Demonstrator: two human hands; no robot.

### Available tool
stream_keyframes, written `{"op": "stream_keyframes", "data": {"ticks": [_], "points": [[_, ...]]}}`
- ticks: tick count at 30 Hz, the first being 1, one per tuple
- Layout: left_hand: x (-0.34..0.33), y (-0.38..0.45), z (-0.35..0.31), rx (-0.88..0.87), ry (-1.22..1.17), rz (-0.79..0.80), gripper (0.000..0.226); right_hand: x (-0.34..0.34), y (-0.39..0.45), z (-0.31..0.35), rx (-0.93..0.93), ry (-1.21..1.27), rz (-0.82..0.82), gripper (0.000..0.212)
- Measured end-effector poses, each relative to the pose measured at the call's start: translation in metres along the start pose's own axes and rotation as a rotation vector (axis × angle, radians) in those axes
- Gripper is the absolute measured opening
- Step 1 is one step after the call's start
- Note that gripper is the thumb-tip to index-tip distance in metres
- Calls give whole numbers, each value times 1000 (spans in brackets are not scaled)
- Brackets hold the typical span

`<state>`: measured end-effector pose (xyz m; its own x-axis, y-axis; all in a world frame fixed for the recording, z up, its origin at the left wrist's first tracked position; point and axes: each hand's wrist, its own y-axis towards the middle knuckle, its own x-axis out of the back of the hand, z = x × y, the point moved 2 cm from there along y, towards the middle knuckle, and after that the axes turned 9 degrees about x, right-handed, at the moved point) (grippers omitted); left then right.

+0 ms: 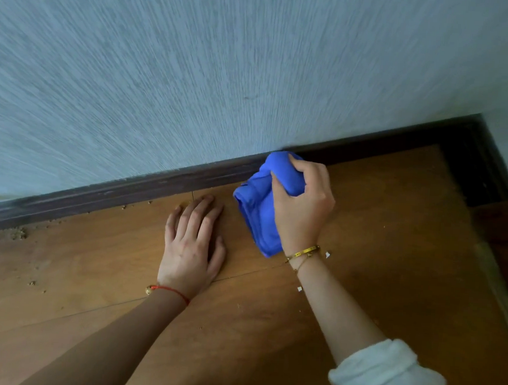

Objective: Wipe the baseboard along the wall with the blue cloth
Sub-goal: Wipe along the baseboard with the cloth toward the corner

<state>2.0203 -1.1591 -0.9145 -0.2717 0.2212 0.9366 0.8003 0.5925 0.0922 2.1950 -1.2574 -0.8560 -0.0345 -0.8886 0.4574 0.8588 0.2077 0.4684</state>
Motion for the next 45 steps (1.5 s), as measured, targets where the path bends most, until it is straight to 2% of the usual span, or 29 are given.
{"op": "stream_keyframes", "data": {"ticks": [3,5,11,13,17,19,23,26,28,31,33,35,38,40,45], "points": [[0,-1,-1,5,4,1,54,9,10,-14,-130,-26,-116,21],[-1,-1,0,3,3,-3,54,4,5,-11,-144,-38,-123,21],[-2,0,0,-8,21,-26,51,-18,-25,10,60,38,150,15],[-1,0,1,-3,8,-9,54,-9,-15,-2,15,6,86,15],[1,-1,-1,9,1,10,54,17,13,-33,-156,-77,-166,18],[1,-1,0,8,0,12,54,15,13,-32,-157,-75,-151,18],[-1,0,0,5,5,-6,54,-13,-19,-2,-61,-24,23,20],[-1,0,0,-5,-4,-14,53,-15,-19,3,-3,30,95,18],[0,0,0,-4,-7,-13,54,-2,-8,-8,-16,-2,62,17],[1,0,-1,8,-10,-10,53,19,17,-38,-170,-73,-133,17],[1,0,-1,8,-10,-4,53,20,22,-44,-243,-81,-198,18],[0,0,-1,11,-6,-1,53,9,12,-32,-199,-84,-170,18],[-1,-1,0,11,-3,-14,53,-9,-15,-10,-105,-26,-12,21],[0,0,0,3,-6,-16,53,-7,-13,-13,-88,2,30,21],[1,-1,-1,9,-7,-1,53,25,23,-51,-183,-52,-105,18]]}}
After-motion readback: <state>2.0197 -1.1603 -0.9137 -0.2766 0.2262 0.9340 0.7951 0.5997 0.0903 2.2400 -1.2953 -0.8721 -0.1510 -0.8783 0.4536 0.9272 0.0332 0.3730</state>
